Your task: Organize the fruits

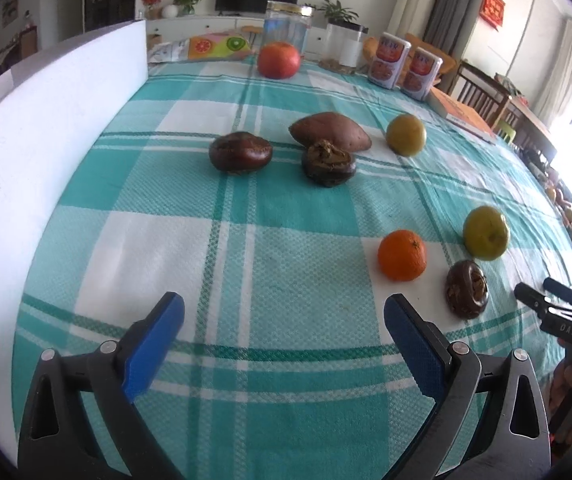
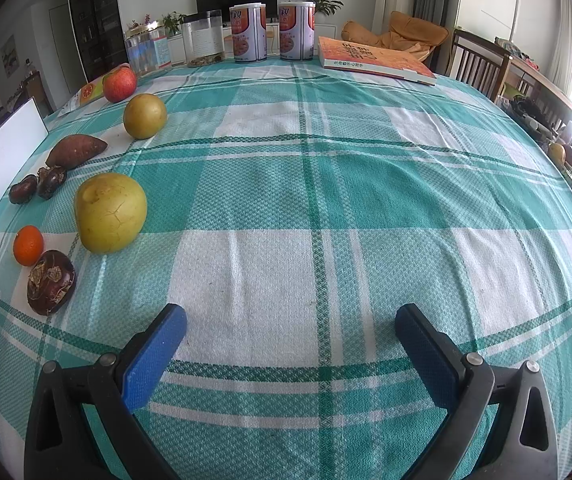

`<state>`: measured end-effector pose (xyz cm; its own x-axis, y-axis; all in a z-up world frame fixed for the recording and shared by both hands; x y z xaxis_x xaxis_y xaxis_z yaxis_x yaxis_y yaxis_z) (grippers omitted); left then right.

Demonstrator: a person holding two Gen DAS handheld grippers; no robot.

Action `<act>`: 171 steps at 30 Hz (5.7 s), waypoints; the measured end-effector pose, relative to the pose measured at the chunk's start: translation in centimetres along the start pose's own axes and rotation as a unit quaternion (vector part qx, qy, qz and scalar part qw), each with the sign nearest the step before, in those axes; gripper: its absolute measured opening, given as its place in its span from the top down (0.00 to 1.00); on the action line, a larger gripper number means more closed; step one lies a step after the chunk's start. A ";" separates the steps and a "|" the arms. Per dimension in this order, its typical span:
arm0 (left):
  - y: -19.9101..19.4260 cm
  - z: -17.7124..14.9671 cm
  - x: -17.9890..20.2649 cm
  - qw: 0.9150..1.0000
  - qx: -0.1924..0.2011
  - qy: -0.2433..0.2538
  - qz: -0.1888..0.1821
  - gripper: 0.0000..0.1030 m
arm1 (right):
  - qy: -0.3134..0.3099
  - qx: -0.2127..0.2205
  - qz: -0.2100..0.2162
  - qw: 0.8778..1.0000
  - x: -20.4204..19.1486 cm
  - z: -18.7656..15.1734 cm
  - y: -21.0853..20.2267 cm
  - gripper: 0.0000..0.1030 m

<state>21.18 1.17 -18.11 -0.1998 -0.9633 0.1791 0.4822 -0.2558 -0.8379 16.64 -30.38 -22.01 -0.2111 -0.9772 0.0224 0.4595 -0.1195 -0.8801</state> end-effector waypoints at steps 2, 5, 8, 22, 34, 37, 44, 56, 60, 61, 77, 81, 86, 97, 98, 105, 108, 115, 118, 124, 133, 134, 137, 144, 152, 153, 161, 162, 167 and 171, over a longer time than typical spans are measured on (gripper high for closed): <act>-0.3 2.6 -1.6 1.000 0.021 -0.002 0.017 0.03 | 0.000 0.000 0.000 1.000 0.0 0.0 0.0 0.00; 1.2 5.6 -3.0 0.999 0.010 0.016 0.032 0.03 | 0.000 0.000 0.000 1.000 0.0 0.0 0.0 0.00; 3.7 7.0 -3.2 0.999 -0.008 0.032 0.040 0.04 | 0.000 0.000 0.000 1.000 0.0 0.0 0.0 0.00; 2.4 4.4 -2.4 0.999 -0.019 0.042 0.010 0.52 | 0.000 0.000 0.000 1.000 0.0 0.0 0.0 0.00; -5.4 -1.5 -0.8 0.999 -0.014 0.019 -0.024 0.52 | -0.009 -0.045 0.199 0.979 -9.1 6.0 -1.2 0.05; -7.4 -1.3 -1.3 1.000 -0.007 0.011 -0.027 0.52 | -0.020 -0.110 0.213 0.971 -11.0 5.4 1.5 0.45; -15.2 0.5 -6.4 0.998 0.045 -0.036 -0.036 0.52 | -0.040 -0.072 0.226 0.971 -13.9 7.1 -2.5 0.49; -17.5 -2.3 -24.8 0.976 0.033 -0.159 0.143 0.52 | -0.305 -0.074 0.406 0.858 -46.9 0.0 -18.2 0.49; -16.9 -3.8 -26.6 0.970 0.016 -0.181 0.163 0.51 | -0.350 -0.094 0.370 0.855 -53.0 -3.0 -16.1 0.49; -17.0 -4.0 -26.9 0.968 0.017 -0.186 0.169 0.50 | -0.351 -0.093 0.358 0.860 -53.8 -3.1 -15.2 0.48; -14.4 -0.8 -7.3 0.996 0.067 -0.045 0.028 0.07 | -0.177 0.088 0.163 0.967 -23.2 5.9 -10.1 0.08; -7.2 -2.9 -1.5 1.000 0.000 0.016 0.014 0.07 | -0.081 0.039 0.062 0.994 -9.5 4.2 -3.8 0.08; -1.4 -3.7 0.9 0.998 -0.020 0.042 0.029 0.08 | -0.016 0.019 -0.006 1.000 0.5 2.0 -0.7 0.08; 0.9 -2.6 -0.7 0.996 -0.012 0.043 0.073 0.07 | -0.004 0.000 0.005 1.000 1.2 1.5 1.1 0.00; 0.9 -2.6 -0.7 0.996 -0.013 0.044 0.074 0.06 | -0.004 0.000 0.004 1.000 1.2 1.5 1.1 0.00; 1.3 -2.5 -0.8 0.996 -0.020 0.048 0.073 0.01 | -0.003 0.000 0.004 1.000 1.1 1.5 1.1 0.00; 1.3 -2.5 -0.8 0.996 -0.019 0.048 0.074 0.01 | -0.003 0.000 0.003 1.000 1.1 1.5 1.1 0.00; 1.3 -2.5 -0.8 0.996 -0.019 0.048 0.074 0.01 | -0.003 0.000 0.004 1.000 1.1 1.5 1.1 0.00; 1.3 -2.5 -0.8 0.996 -0.019 0.048 0.074 0.01 | -0.003 0.000 0.004 1.000 1.1 1.5 1.1 0.00; 1.3 -2.5 -0.8 0.996 -0.019 0.048 0.074 0.01 | -0.003 0.000 0.004 1.000 1.1 1.5 1.1 0.00; -2.5 -1.9 -0.7 0.997 0.004 0.048 0.065 0.03 | -0.003 0.000 0.004 1.000 1.1 1.5 1.1 0.00; -4.2 -1.0 -0.6 0.996 0.024 0.057 0.067 0.03 | -0.003 0.000 0.004 1.000 1.1 1.5 1.1 0.00; -8.7 2.3 -1.0 0.989 0.083 0.089 0.085 0.02 | -0.003 0.000 0.004 1.000 1.1 1.6 1.1 0.00; -10.5 6.8 -6.7 0.978 0.110 0.096 0.152 0.02 | -0.003 0.000 0.004 1.000 1.1 1.6 1.1 0.00; -8.2 6.2 -10.4 0.987 0.059 0.022 0.146 0.02 | -0.003 0.000 0.004 1.000 1.1 1.6 1.1 0.00; -8.0 5.8 -10.6 0.986 0.051 0.021 0.155 0.02 | -0.003 0.000 0.004 1.000 1.1 1.6 1.1 0.00; -8.3 4.0 -10.8 0.979 0.045 0.039 0.197 0.02 | -0.003 0.000 0.004 1.000 1.1 1.6 1.1 0.00; -8.4 3.9 -10.8 0.978 0.045 0.039 0.199 0.02 | -0.003 0.000 0.004 1.000 1.1 1.6 1.1 0.00; -9.0 4.1 -11.4 0.979 0.048 0.018 0.196 0.02 | -0.003 0.000 0.004 1.000 1.1 1.6 1.1 0.00; -11.9 4.5 -11.5 0.971 0.100 -0.030 0.215 0.02 | -0.003 0.000 0.004 1.000 1.1 1.6 1.1 0.00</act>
<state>21.56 14.91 -7.92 0.1043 -0.9859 -0.1311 0.6677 0.1671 -0.7254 18.30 -31.83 -22.20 -0.2020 -0.9792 0.0177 0.4612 -0.1110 -0.8803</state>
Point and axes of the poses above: each gripper's, at about its wrist camera, not at the fingertips, and y roughly the way its jaws point, x to its right, z to its top, the point moved 10 cm from there along y, roughly the way its jaws point, and after that the axes turned 7 degrees about -x, right-handed, at the moved point
